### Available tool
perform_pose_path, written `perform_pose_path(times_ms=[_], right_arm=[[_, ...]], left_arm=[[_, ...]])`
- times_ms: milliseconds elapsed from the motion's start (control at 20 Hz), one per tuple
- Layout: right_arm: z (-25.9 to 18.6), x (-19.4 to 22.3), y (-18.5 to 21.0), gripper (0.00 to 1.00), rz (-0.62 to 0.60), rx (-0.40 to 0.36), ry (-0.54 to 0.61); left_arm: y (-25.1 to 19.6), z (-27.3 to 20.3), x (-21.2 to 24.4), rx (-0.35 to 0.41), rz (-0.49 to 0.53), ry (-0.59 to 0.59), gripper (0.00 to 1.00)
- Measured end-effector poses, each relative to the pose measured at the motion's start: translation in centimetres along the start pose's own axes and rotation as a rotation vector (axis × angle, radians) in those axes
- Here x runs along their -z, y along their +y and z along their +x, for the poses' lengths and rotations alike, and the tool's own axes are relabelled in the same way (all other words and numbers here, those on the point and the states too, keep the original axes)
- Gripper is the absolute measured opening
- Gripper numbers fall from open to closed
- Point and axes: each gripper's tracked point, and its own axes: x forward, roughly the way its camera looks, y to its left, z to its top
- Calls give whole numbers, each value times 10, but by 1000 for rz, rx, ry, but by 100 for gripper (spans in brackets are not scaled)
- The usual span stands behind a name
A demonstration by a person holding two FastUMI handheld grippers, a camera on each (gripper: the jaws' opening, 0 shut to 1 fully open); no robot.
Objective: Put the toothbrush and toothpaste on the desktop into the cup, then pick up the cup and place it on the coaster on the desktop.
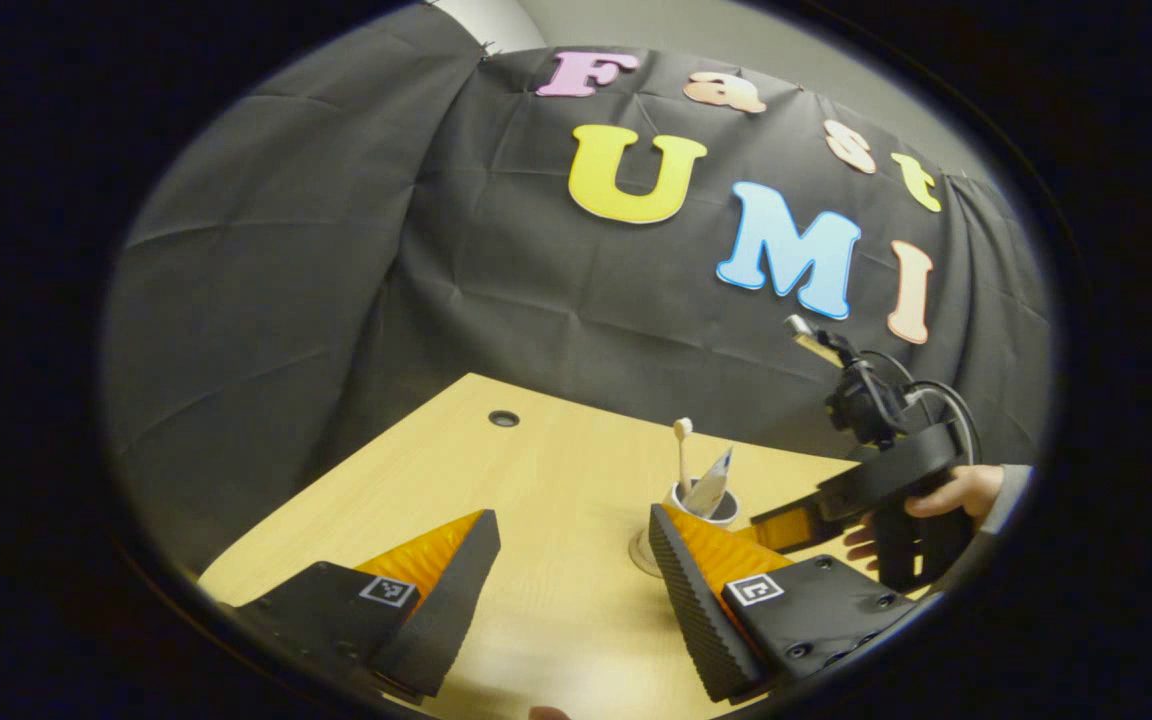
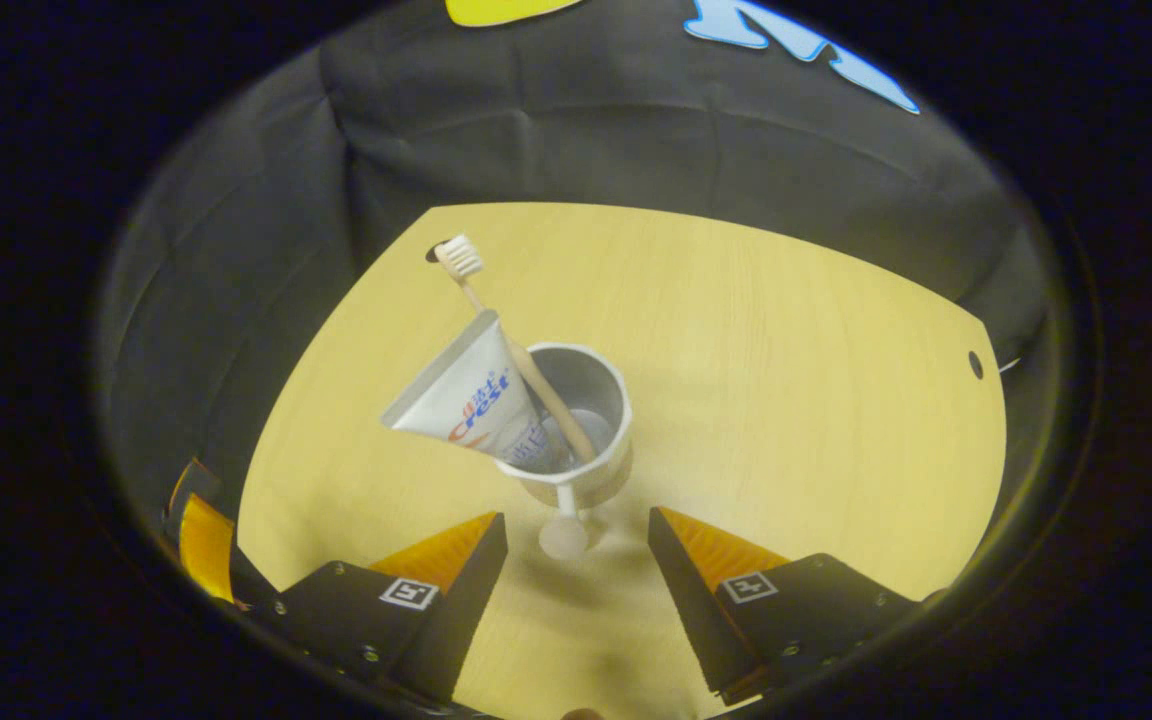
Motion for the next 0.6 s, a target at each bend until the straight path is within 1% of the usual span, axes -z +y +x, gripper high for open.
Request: perform_pose_path(times_ms=[100,200,400,600], right_arm=[[-32,-1,-6,87,28,-9,-63],[-62,-3,-20,87,42,11,-143],[-126,-5,-63,87,32,119,-314],[-189,-5,-102,86,-3,241,-497]], left_arm=[[-12,3,-5,16,17,-9,96],[-26,5,-13,36,27,-20,96],[-64,3,-31,76,36,-50,96],[-106,-3,-55,111,72,-90,96]])
